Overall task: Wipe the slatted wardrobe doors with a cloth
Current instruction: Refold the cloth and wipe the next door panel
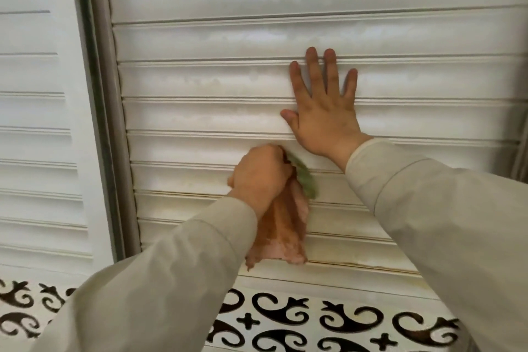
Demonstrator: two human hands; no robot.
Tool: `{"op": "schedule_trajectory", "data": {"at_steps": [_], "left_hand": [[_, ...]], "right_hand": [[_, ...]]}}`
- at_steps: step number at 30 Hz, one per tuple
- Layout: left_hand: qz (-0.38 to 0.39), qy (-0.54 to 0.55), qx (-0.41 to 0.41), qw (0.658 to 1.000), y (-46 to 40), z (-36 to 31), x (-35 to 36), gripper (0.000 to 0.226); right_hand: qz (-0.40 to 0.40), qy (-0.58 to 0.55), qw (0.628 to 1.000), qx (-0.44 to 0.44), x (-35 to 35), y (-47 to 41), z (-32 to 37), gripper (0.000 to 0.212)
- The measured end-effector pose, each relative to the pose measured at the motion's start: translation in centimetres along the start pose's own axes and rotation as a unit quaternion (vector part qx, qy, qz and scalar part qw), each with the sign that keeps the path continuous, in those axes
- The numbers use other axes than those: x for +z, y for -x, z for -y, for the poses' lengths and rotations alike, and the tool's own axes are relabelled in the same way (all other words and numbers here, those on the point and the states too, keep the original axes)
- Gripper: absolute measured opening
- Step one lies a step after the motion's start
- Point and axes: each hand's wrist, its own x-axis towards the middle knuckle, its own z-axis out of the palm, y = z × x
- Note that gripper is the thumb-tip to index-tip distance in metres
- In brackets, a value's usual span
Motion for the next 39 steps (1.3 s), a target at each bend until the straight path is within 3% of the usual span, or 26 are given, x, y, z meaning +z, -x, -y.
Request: {"op": "schedule_trajectory", "data": {"at_steps": [9,13,19,21,24,29,32,35,39], "left_hand": [[-0.052,-0.055,-0.104,0.992,-0.3,10.8,-4.8,0.012],[-0.044,-0.045,-0.091,0.994,-0.2,8.7,-3.8,0.014],[0.026,0.059,0.011,0.998,1.3,2.9,-1.6,0.020],[0.045,0.228,-0.018,0.972,1.7,2.7,-2.4,0.021],[0.030,0.433,-0.087,0.897,1.7,2.1,-4.2,0.017],[-0.003,0.524,-0.132,0.841,0.3,2.3,-5.0,0.016],[-0.041,0.491,-0.141,0.859,-0.3,3.8,-3.9,0.028],[-0.061,0.434,-0.138,0.888,0.6,4.5,-3.3,0.018],[-0.060,0.459,-0.142,0.875,0.8,6.1,-2.3,0.018]], "right_hand": [[0.009,-0.003,1.000,0.012,-0.1,0.1,0.7,0.077],[0.041,-0.013,0.999,0.029,-0.3,-0.2,1.5,0.078],[0.127,-0.092,0.988,0.002,-3.3,0.3,0.5,0.080],[0.139,-0.159,0.977,-0.011,-4.3,1.2,0.0,0.076],[0.120,-0.243,0.963,-0.002,-5.1,3.6,-1.0,0.070],[0.079,-0.130,0.984,0.092,-4.4,6.2,-5.8,0.077],[0.115,-0.067,0.988,0.072,-3.8,6.7,-7.3,0.082],[0.135,-0.051,0.987,0.068,-2.9,6.4,-6.9,0.088],[0.141,-0.044,0.986,0.077,-1.6,5.8,-6.3,0.090]]}}
